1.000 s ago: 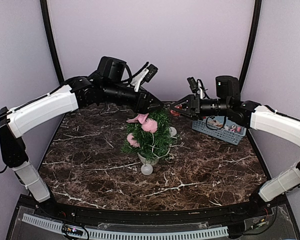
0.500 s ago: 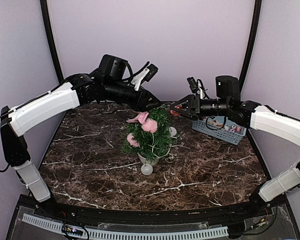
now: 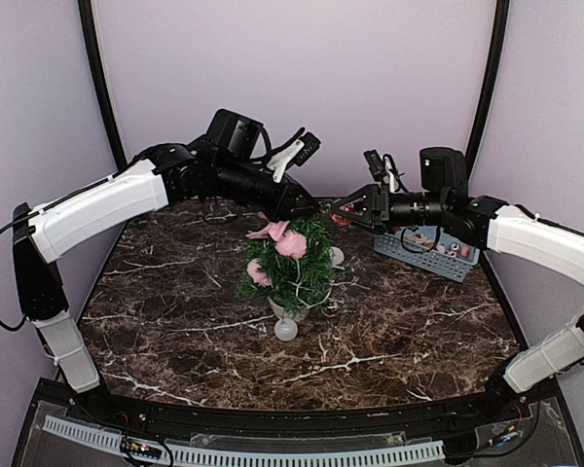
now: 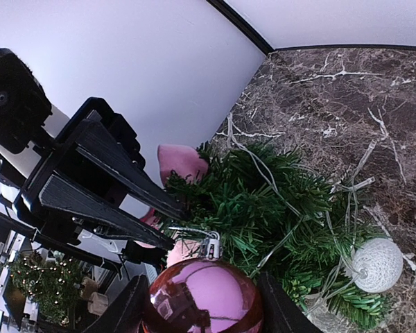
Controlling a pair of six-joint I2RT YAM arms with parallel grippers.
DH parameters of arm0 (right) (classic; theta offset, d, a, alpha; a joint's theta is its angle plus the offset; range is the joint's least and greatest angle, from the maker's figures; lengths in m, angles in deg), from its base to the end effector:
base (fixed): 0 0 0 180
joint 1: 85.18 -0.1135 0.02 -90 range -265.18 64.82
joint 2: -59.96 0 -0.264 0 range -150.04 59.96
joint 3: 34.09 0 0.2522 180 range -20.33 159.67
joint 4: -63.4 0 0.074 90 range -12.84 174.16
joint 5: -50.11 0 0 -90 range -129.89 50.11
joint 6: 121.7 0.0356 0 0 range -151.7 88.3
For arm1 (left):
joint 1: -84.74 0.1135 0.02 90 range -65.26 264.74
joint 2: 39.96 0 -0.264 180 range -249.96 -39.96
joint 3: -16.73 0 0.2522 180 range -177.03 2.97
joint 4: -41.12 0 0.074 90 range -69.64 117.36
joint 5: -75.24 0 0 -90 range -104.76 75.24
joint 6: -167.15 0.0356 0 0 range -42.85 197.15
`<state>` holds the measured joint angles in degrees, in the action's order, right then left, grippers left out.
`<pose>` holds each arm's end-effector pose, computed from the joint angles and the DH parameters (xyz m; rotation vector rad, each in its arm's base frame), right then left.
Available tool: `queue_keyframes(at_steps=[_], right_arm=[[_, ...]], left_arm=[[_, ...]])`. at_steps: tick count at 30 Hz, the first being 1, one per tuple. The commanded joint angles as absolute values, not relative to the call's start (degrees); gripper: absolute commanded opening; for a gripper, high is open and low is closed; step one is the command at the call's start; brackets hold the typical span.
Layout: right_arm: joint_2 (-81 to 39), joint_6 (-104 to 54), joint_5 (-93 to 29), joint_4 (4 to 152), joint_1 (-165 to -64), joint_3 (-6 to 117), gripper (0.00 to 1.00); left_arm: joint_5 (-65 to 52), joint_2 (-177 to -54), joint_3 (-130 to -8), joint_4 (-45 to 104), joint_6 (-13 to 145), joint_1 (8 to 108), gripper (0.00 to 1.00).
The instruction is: Decorate the small christmas tree
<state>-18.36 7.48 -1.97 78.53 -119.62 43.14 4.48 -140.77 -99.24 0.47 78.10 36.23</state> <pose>0.2488 0.1972 0.3387 -0.4345 2.0287 1.4560 0.2629 -0.3149 0.3925 1.0751 1.8010 -0.8542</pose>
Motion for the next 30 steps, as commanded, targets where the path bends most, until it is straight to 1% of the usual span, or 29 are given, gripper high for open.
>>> queue_keyframes(at_steps=[1,6,9,24,30], right_arm=[[-17.68,6.32,-1.98,76.96,-119.23,43.69,0.31],[-18.18,6.21,-2.68,76.91,-119.28,43.99,0.31],[-18.86,6.18,-3.12,78.06,-119.28,44.36,0.31],[-21.31,5.74,-4.73,79.07,-119.14,46.16,0.30],[-22.13,5.78,-4.38,78.62,-119.20,46.73,0.30]], left_arm=[[4.84,-140.33,-101.08,-0.03,78.32,36.02,0.08],[4.58,-140.16,-100.88,0.06,78.08,35.96,0.04],[4.49,-140.07,-100.68,0.15,77.91,36.04,0.00],[2.66,-139.73,-100.22,-0.25,77.40,35.99,0.00],[1.83,-139.71,-100.21,-0.40,74.33,35.99,0.00]])
